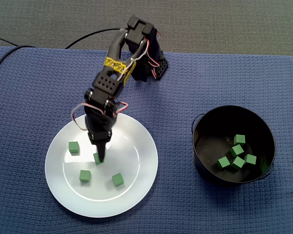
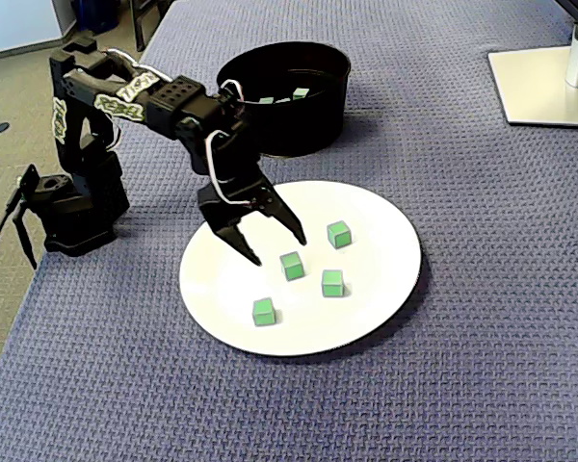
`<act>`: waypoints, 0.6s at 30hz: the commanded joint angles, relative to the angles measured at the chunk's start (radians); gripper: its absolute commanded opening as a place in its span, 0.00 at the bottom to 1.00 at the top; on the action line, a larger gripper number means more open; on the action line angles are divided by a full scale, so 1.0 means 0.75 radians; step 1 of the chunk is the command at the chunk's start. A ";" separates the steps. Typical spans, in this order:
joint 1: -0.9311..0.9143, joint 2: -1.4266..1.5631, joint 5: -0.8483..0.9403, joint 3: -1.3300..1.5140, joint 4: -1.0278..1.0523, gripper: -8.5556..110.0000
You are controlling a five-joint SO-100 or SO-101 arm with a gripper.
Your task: Pick up the items on the white plate and put them in the black container.
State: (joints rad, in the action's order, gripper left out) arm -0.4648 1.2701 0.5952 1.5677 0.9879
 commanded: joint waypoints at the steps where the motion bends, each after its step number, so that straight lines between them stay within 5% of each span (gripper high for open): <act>1: 0.012 -0.029 0.010 -0.078 -0.051 0.26; 18: 0.053 -0.137 0.041 -0.090 -0.170 0.19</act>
State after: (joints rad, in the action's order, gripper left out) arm -0.4357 1.1628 0.6167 1.5524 0.8759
